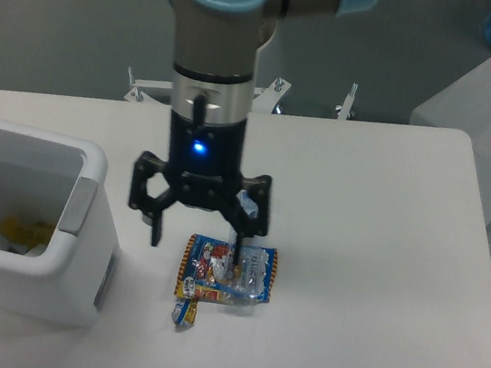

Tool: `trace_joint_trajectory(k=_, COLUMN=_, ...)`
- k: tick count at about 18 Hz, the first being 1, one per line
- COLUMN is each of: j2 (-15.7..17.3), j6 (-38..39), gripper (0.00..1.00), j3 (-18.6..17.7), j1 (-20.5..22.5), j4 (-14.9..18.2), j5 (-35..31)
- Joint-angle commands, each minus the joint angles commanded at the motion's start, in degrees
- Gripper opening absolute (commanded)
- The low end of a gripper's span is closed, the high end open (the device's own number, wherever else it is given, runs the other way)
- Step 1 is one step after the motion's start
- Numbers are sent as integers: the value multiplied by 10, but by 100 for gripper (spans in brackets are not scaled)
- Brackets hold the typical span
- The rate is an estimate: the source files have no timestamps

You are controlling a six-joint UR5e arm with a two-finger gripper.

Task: Place the trash in the trash can
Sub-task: 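Lower the open gripper over the clear plastic bottle on the wrapper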

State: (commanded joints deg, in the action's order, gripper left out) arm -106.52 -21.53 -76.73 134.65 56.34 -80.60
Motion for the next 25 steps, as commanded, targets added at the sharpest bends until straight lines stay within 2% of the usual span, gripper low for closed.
trace_joint_trajectory(k=4, j2=-10, j6=0, gripper=100, j3=4, j1=-2, j4=0, j5=-38)
trace_joint_trajectory(k=10, j2=-18, j6=-1, gripper=100, j3=-5, j1=-3, j4=-12, j5=-39)
trace_joint_trajectory(k=14, j2=-16, j6=11, gripper=100, j3=-60, j1=-4, j4=-65, j5=-40)
trace_joint_trajectory(k=16, j2=-14, j6=40, gripper=100, j3=-82, j1=-5, j4=-67, j5=-40)
trace_joint_trajectory(k=18, j2=-17, j6=40, gripper=100, j3=-95, j1=-6, j4=-63, j5=-37)
trace_joint_trajectory(k=21, j2=-25, j6=38, gripper=100, j3=-137, j1=-7, j4=-69, j5=-38)
trace_joint_trajectory(k=25, j2=-35, j6=31, gripper=100, j3=-155, j1=-6, j4=-68, j5=-36)
